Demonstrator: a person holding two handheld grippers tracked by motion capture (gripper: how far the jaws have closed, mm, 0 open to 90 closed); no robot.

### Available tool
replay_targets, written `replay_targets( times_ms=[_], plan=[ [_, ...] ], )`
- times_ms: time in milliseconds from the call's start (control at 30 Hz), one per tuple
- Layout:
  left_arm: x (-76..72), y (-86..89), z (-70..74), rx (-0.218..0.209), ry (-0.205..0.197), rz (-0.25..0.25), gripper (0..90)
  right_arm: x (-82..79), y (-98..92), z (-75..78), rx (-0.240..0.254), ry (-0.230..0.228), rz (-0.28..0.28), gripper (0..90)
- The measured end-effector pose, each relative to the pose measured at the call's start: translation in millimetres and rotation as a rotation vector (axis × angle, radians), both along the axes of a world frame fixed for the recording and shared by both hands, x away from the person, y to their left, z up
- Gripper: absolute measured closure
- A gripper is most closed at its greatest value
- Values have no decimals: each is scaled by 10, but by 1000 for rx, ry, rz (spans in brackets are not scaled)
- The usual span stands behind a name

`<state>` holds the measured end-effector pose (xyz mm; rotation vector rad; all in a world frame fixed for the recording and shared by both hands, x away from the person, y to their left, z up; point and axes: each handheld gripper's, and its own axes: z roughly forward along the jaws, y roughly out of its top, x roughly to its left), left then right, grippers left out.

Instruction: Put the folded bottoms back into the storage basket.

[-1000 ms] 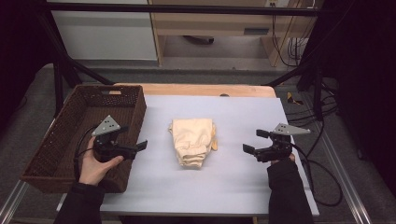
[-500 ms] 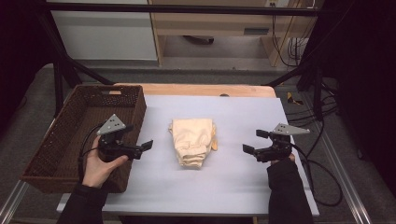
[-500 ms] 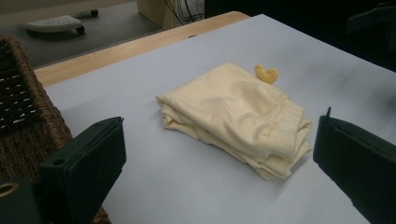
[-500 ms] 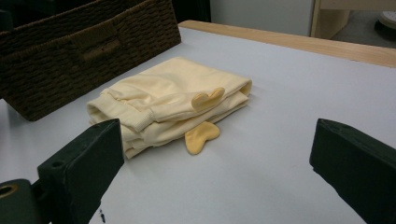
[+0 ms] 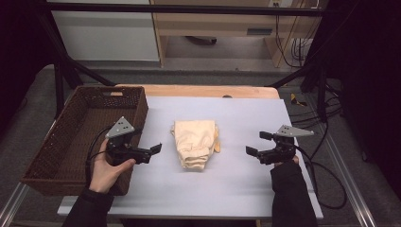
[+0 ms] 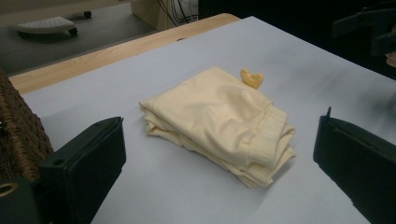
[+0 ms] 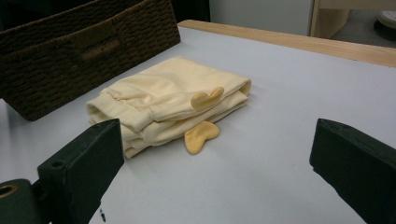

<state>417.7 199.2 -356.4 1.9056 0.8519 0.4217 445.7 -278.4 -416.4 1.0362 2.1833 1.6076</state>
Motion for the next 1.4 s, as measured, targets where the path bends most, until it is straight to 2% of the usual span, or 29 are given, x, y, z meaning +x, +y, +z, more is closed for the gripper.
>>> replay_targets(
  times_ms=[333,867,1200,1400],
  plan=[
    [0,-117,-51,8,15,-11,22,0,-1,0,0,-1,-1,32],
    [38,-370,-246,40,62,-40,23,-2,-13,4,2,-5,-3,32],
    [90,-470,-323,65,75,-39,22,-3,-21,-2,7,-5,-5,32],
    [147,-531,-329,63,83,-32,23,-4,-22,-1,6,-7,-5,32]
  ],
)
